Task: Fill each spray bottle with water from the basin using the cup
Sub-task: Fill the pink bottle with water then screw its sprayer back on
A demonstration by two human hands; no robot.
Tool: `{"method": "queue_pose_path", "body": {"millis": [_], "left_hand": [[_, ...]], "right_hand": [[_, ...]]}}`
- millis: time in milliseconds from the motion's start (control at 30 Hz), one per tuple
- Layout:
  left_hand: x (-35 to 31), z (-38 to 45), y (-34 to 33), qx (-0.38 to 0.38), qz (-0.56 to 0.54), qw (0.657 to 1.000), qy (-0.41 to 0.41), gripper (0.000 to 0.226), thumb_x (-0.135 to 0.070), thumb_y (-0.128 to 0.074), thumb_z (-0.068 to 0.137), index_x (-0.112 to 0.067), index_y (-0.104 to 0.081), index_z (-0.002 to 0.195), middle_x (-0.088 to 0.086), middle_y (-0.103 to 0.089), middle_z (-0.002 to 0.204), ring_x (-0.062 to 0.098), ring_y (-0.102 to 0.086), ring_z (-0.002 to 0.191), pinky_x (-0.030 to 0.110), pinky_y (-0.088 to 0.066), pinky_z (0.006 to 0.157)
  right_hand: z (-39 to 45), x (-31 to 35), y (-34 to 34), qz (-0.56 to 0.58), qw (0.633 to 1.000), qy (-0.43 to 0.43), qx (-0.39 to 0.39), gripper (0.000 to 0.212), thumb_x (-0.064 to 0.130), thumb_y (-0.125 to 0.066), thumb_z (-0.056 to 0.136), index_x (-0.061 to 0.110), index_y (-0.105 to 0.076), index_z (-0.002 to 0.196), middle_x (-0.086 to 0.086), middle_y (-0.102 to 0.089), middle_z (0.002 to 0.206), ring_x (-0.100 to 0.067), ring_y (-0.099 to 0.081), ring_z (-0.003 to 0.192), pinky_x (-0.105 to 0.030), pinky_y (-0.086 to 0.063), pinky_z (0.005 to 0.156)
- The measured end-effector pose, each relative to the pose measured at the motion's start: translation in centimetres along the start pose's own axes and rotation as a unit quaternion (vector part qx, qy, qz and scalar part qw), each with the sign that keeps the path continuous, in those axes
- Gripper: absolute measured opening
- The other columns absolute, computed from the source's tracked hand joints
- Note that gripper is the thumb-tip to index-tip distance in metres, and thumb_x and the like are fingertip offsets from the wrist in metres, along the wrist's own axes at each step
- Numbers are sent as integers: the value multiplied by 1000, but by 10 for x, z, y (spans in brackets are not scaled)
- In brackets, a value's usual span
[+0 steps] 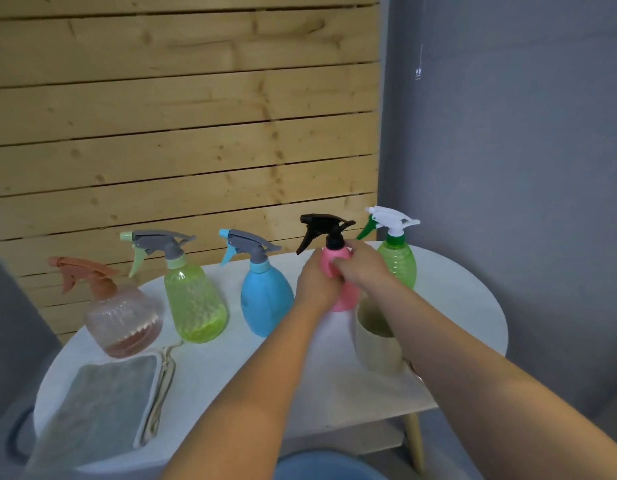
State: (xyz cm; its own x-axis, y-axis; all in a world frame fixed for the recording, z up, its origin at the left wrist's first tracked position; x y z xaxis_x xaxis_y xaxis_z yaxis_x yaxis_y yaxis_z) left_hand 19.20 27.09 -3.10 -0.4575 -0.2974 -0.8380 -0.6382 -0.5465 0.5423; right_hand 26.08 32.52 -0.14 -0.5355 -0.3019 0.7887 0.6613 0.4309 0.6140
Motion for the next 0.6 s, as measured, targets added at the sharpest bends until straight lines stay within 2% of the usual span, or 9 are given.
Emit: {"method": "queue_pose_path", "body": {"millis": [67,133,233,300,400,500,533,600], "left_hand": [[3,5,-6,-10,-3,999,-31,25,-14,-53,90,-12,-55,115,9,-65,110,25,-60,101,24,-39,76],[7,7,-8,-32,-11,998,-50,27,-22,-53,88,-18,-56,115,6,-65,108,23,-60,101,28,-44,79],[19,14,-12,-74,-17,993,-91,44,-35,-49,80,-29,-53,124,2,-64,110,23,-60,104,45,-51,87],[15,10,-9,-93,-26,988,-120,49,-32,-49,82,-30,-50,131,0,-63,117,20,-59,108,46,-49,91],[-7,-9,8,-119,-43,979,-162,50,-22,-50,81,-23,-52,131,-1,-58,124,19,-53,117,46,-46,96],[-28,-28,24,-109,-88,976,-164,61,-3,-55,81,-18,-43,139,0,-48,139,17,-44,129,39,-37,109],[-34,-35,29,-105,-112,975,-160,61,-1,-56,81,-21,-44,138,-5,-51,134,12,-48,124,34,-39,107],[-40,-54,41,-101,-154,972,-149,54,-6,-56,82,-32,-49,129,-18,-55,118,0,-54,107,22,-45,95]], "right_hand": [[4,-3,0,0,1000,14,-4,34,15,-55,86,12,-59,119,-13,-65,110,-28,-58,97,-26,-39,70],[6,-5,3,13,999,27,-14,29,16,-55,86,13,-65,113,-12,-67,103,-26,-58,88,-27,-38,63],[6,-7,6,62,997,42,-37,28,21,-62,84,19,-66,112,-4,-67,97,-23,-60,91,-26,-40,70],[1,-6,8,84,993,62,-63,36,30,-69,81,19,-64,114,0,-63,97,-19,-58,91,-28,-43,75],[-11,5,15,117,984,95,-99,48,49,-70,74,24,-65,114,-7,-64,103,-21,-59,96,-36,-50,84],[-23,19,26,157,974,106,-123,54,59,-62,66,28,-66,109,-10,-62,104,-22,-60,96,-38,-49,89],[-27,24,29,151,973,113,-131,54,59,-62,66,27,-67,109,-9,-60,106,-23,-58,99,-38,-48,91],[-41,33,33,135,969,138,-156,44,53,-67,73,25,-66,107,-5,-59,108,-24,-53,105,-39,-44,94]]}}
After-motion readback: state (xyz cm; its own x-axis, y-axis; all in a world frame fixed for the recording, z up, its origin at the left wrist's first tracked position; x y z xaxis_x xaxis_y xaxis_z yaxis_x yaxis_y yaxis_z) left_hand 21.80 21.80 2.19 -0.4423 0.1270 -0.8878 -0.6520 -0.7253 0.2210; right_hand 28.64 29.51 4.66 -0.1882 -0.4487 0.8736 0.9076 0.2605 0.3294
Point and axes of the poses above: each hand's wrist, its own z-axis towards the middle knuckle, its own y-axis out of the back of the hand, x = y × z, the point moved 1 cm from there along z, towards the middle knuckle
